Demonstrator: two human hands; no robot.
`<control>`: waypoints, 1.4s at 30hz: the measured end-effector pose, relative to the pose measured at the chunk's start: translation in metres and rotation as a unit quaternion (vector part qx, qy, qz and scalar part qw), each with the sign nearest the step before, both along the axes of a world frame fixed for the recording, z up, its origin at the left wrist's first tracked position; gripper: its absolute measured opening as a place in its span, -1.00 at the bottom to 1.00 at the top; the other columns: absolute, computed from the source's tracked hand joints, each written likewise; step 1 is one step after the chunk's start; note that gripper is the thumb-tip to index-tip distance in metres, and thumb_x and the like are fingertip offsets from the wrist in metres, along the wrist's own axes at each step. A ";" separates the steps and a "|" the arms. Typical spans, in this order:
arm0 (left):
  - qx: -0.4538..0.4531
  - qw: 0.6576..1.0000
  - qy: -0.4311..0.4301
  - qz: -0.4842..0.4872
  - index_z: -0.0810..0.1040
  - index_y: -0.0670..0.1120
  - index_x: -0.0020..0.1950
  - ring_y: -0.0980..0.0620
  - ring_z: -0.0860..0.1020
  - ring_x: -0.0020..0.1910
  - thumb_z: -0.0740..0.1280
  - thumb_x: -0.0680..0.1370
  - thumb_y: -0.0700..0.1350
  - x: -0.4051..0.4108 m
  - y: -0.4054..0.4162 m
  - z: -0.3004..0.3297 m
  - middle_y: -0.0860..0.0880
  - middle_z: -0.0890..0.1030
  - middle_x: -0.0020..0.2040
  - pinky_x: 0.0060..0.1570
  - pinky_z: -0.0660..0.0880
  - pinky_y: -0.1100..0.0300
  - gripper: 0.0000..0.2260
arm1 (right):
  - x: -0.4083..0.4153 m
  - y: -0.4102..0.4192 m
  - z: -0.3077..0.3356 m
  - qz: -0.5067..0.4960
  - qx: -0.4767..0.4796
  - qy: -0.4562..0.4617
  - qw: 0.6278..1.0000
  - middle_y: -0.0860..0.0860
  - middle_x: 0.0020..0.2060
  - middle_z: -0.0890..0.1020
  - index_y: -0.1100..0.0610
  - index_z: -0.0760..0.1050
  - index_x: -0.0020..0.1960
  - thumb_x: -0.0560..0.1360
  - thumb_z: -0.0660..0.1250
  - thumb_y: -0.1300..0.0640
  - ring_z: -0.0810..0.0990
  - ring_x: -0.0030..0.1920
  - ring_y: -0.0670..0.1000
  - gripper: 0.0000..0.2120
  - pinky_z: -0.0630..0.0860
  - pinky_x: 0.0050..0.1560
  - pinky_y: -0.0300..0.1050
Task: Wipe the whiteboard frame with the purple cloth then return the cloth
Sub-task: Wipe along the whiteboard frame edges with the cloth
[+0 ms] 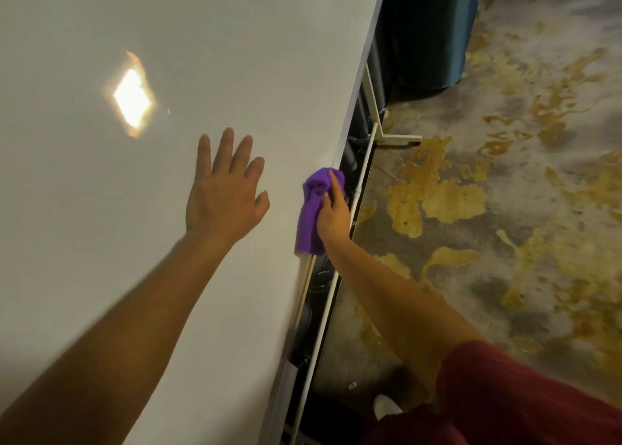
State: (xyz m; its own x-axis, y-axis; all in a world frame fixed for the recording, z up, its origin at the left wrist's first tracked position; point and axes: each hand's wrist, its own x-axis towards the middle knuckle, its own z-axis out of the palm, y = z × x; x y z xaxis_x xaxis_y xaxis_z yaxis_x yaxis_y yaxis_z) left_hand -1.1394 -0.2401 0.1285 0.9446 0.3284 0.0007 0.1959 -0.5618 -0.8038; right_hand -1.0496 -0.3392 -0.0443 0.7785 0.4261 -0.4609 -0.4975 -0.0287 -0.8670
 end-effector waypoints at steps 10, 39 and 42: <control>-0.128 0.991 -0.010 -0.045 0.49 0.08 0.51 -0.22 0.10 0.69 0.11 0.65 0.28 -0.034 -0.015 0.016 -0.08 0.31 0.65 0.63 -0.11 -0.34 -0.48 | -0.154 -0.064 0.001 0.038 0.011 0.037 0.999 0.05 0.32 0.47 -0.26 0.18 0.51 0.68 0.07 -0.02 0.54 0.17 0.02 -0.58 0.54 0.17 -0.01; -0.115 0.990 -0.078 0.005 0.48 -0.04 0.52 -0.30 0.05 0.69 0.06 0.64 0.14 -0.288 -0.101 0.010 -0.15 0.24 0.67 0.62 0.00 -0.35 -0.48 | -0.237 -0.171 -0.010 0.099 0.086 0.190 0.973 0.07 0.33 0.47 -0.28 0.47 0.27 0.65 0.21 0.08 0.51 0.26 0.17 -0.69 0.49 0.28 0.23; -0.115 0.990 -0.079 0.007 0.49 -0.04 0.50 -0.30 0.09 0.68 0.07 0.64 0.13 -0.298 -0.107 0.010 -0.16 0.26 0.66 0.63 -0.01 -0.34 -0.49 | -0.275 -0.176 -0.015 0.075 0.091 0.259 0.959 0.04 0.25 0.52 -0.16 0.35 0.45 0.67 0.14 0.04 0.55 0.19 0.16 -0.64 0.54 0.21 0.20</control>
